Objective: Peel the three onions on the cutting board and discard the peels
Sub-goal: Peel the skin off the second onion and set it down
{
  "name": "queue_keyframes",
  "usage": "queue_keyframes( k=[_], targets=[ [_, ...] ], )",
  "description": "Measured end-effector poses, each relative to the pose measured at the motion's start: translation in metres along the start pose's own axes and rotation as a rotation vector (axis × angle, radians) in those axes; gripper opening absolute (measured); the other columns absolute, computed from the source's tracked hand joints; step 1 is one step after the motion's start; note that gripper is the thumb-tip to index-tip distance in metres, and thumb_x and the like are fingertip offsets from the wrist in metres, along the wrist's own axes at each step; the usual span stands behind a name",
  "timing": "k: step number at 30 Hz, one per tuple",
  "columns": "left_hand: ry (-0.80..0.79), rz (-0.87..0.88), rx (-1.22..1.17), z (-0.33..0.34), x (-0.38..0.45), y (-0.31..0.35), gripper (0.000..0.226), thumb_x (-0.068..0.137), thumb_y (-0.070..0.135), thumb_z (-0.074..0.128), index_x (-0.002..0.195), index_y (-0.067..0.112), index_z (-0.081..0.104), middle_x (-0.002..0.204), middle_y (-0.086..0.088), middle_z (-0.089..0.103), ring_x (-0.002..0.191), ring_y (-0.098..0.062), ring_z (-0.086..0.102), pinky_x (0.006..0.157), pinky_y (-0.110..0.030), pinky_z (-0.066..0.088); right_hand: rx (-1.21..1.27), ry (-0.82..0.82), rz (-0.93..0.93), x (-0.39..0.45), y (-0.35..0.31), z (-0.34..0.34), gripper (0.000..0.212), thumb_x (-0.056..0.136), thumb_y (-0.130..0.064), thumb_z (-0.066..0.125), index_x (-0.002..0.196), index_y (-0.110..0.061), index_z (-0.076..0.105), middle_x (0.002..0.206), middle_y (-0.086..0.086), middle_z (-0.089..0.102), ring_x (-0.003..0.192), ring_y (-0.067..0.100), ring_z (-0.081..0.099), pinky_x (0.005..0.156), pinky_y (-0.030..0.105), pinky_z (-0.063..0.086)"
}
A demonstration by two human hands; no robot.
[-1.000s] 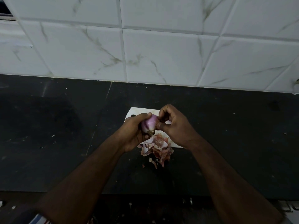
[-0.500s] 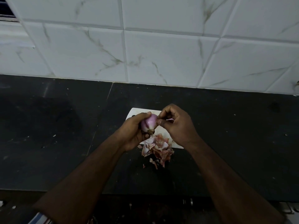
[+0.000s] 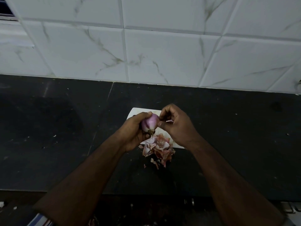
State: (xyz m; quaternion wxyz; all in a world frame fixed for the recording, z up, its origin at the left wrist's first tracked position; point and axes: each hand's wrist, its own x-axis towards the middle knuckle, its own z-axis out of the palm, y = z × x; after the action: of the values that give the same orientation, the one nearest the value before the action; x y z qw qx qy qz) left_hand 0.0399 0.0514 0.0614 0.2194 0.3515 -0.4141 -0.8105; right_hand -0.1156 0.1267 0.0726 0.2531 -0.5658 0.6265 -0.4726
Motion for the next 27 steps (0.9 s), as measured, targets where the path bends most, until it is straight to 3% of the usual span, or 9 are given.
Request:
queue_keyframes(
  k=[5,12,22,27],
  targets=[
    [0.018,0.01,0.02,0.0014,0.0006,0.0011,0.034,0.101,0.029,0.052,0.12,0.003,0.061,0.082,-0.009,0.063,0.063,-0.014,0.056,0.05,-0.022,0.044,-0.015,-0.004,-0.005,-0.0013,0.0006,0.0012,0.03,0.083,-0.001,0.074,0.08,-0.024,0.055,0.077,-0.012,0.059,0.073,0.003,0.058,0.072,0.02,0.049],
    [0.014,0.021,0.039,0.0033,0.0015,0.0018,0.032,0.101,0.028,0.051,0.118,0.003,0.062,0.082,-0.009,0.064,0.062,-0.014,0.056,0.053,-0.024,0.043,0.073,0.01,-0.01,-0.0031,-0.0017,-0.0023,0.025,0.077,0.004,0.077,0.091,-0.006,0.058,0.087,-0.001,0.061,0.081,0.013,0.062,0.075,0.021,0.051],
    [0.022,0.034,0.057,0.0047,0.0016,-0.0008,0.038,0.1,0.028,0.053,0.123,-0.001,0.061,0.082,-0.009,0.062,0.061,-0.013,0.056,0.055,-0.025,0.042,-0.04,-0.024,-0.03,-0.0016,-0.0002,-0.0023,0.022,0.079,0.001,0.076,0.084,-0.009,0.057,0.077,-0.008,0.057,0.072,-0.002,0.055,0.069,0.012,0.045],
    [0.029,0.028,0.039,0.0059,0.0014,-0.0004,0.028,0.101,0.026,0.052,0.112,0.004,0.063,0.08,-0.009,0.062,0.06,-0.014,0.055,0.053,-0.024,0.042,-0.004,-0.02,-0.022,-0.0023,-0.0002,-0.0007,0.028,0.08,0.003,0.075,0.083,-0.015,0.054,0.077,-0.01,0.057,0.072,-0.001,0.055,0.071,0.013,0.046]
  ],
)
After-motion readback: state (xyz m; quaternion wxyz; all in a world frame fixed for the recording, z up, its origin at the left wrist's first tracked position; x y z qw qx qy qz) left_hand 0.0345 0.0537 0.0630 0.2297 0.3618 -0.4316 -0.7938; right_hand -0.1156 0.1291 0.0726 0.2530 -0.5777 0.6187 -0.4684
